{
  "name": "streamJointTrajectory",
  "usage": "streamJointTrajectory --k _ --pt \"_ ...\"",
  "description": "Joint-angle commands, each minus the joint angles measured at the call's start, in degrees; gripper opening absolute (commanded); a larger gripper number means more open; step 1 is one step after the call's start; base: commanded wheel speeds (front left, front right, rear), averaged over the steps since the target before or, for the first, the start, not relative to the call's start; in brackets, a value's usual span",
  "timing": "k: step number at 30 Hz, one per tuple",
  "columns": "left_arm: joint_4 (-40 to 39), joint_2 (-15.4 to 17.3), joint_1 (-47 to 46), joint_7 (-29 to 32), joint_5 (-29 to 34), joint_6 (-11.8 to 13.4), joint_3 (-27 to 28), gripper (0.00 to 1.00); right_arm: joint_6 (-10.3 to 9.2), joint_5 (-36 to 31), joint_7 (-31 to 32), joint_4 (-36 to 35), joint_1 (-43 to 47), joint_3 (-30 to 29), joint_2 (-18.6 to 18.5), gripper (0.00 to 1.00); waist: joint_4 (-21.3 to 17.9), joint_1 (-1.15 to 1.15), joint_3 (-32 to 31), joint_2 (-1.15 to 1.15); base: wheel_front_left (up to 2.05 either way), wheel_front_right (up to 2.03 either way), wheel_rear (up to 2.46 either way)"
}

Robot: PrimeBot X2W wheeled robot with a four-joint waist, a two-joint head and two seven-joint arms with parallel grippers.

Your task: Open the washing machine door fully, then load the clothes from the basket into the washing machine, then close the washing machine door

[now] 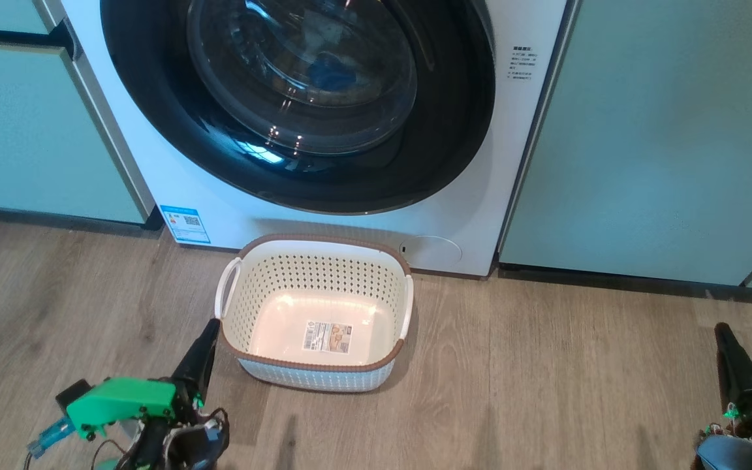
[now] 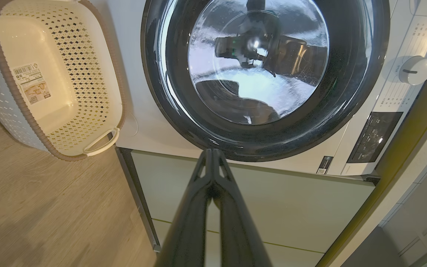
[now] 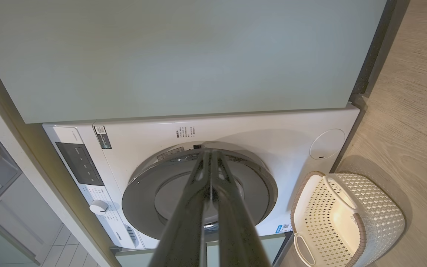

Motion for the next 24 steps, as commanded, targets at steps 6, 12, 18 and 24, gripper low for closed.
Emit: streamJointTrajectory --k 6,12,18,24 --pt "-1.58 0.34 -3.25 0.36 -0.30 -0.51 1.79 0.00 -0.16 -0.57 0.40 -1.83 -3.13 0.94 -0.29 0.00 0.00 0.00 0.00 0.00 0.00 0.00 0.00" --pt "-1.58 0.34 -3.25 0.36 -0.30 -0.51 1.79 0.00 -0.16 -0.61 0.44 -1.83 -3.13 0.89 -0.25 0.00 0.00 0.00 0.00 0.00 0.00 0.00 0.00" --pt "-1.58 0.34 -3.25 0.36 -0.30 -0.51 1.79 0.00 -0.16 -0.65 0.48 -1.82 -3.14 0.85 -0.22 0.00 0.00 0.00 0.00 0.00 0.00 0.00 0.00" --pt "-1.58 0.34 -3.25 0.36 -0.30 -0.51 1.79 0.00 -0.16 -0.69 0.51 -1.82 -3.14 0.80 -0.19 0.00 0.00 0.00 0.00 0.00 0.00 0.00 0.00"
